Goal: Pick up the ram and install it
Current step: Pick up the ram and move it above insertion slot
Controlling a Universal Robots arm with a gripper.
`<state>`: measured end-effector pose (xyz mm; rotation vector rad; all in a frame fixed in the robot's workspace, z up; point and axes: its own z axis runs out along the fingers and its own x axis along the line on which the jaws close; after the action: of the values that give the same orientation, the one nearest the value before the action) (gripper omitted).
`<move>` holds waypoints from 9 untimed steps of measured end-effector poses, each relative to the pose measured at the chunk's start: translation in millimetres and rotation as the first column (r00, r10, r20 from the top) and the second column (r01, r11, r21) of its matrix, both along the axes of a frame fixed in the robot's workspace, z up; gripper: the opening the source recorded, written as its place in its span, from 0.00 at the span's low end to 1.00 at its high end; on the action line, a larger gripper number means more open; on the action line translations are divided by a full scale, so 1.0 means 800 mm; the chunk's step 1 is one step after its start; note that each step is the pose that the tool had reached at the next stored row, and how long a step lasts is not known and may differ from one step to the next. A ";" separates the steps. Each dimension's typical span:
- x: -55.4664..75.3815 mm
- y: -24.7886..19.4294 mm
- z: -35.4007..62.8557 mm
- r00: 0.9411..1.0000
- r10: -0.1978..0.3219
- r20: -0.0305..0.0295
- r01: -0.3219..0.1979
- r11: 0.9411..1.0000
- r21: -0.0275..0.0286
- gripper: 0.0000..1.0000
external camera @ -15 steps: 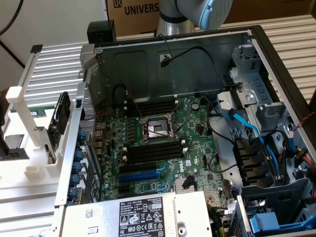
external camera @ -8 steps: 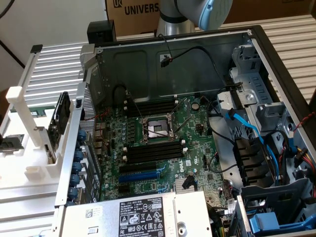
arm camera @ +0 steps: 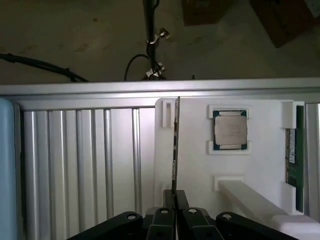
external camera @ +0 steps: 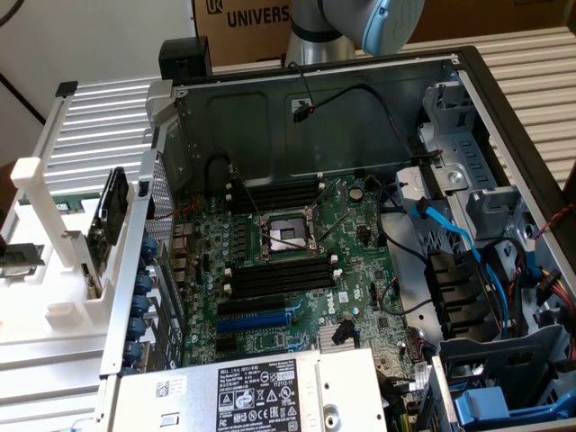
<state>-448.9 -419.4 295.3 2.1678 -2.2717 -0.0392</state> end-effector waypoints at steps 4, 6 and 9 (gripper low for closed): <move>0.006 0.0007 0.023 1.000 0.000 0.000 0.000 1.000 -0.002 0.13; 0.012 0.0006 0.034 1.000 0.000 0.000 0.000 1.000 -0.002 0.13; 0.021 0.0007 0.051 1.000 0.000 0.000 0.000 1.000 -0.002 0.13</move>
<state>-432.0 -418.9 336.2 2.1664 -2.2713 -0.0372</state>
